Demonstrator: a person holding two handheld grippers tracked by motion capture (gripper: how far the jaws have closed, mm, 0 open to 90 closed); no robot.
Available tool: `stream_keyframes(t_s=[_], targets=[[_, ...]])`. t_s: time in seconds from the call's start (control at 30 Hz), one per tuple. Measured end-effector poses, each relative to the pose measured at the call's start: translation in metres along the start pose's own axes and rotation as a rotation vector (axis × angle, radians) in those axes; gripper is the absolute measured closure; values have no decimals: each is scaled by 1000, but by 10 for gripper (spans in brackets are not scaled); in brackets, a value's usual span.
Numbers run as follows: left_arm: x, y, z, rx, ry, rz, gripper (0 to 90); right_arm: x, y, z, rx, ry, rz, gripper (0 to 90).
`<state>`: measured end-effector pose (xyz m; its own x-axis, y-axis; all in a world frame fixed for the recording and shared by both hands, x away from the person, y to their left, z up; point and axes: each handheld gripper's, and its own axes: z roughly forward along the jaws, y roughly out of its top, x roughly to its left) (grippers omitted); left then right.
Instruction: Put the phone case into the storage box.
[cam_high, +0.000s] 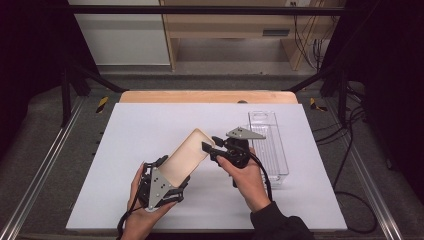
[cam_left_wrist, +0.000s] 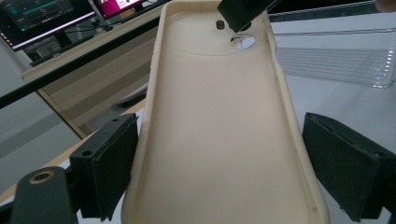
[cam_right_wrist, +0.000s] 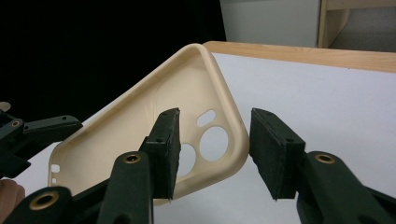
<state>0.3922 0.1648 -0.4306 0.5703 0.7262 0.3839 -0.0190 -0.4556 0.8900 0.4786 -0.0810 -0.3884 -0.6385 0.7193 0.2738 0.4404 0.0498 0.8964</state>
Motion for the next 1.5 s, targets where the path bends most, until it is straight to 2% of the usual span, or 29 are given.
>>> stream_keyframes(t_s=[0.2,0.6,0.87,1.03,1.23,1.33,1.37,1.47,1.5], targets=[[1,0,0,-1,11,1,121,0,-2,-2,1,12,23,594],[0,-3,2,17,15,15,120,1,-3,-6,15,-5,47,680],[0,-8,7,48,12,16,119,3,-4,-7,17,-19,75,731],[4,-11,10,67,5,7,119,6,-4,-6,-9,-10,102,775],[7,-13,12,76,11,-5,118,11,-3,-4,-26,-23,88,780],[8,-15,12,82,11,-23,115,15,-3,-3,-35,-29,80,783],[9,-16,13,83,8,-33,114,19,-1,-2,-40,-35,58,785],[11,-18,14,83,9,-50,110,22,1,-2,-44,-37,40,785],[12,-18,14,79,6,-72,109,25,3,-1,-45,-41,26,786]])
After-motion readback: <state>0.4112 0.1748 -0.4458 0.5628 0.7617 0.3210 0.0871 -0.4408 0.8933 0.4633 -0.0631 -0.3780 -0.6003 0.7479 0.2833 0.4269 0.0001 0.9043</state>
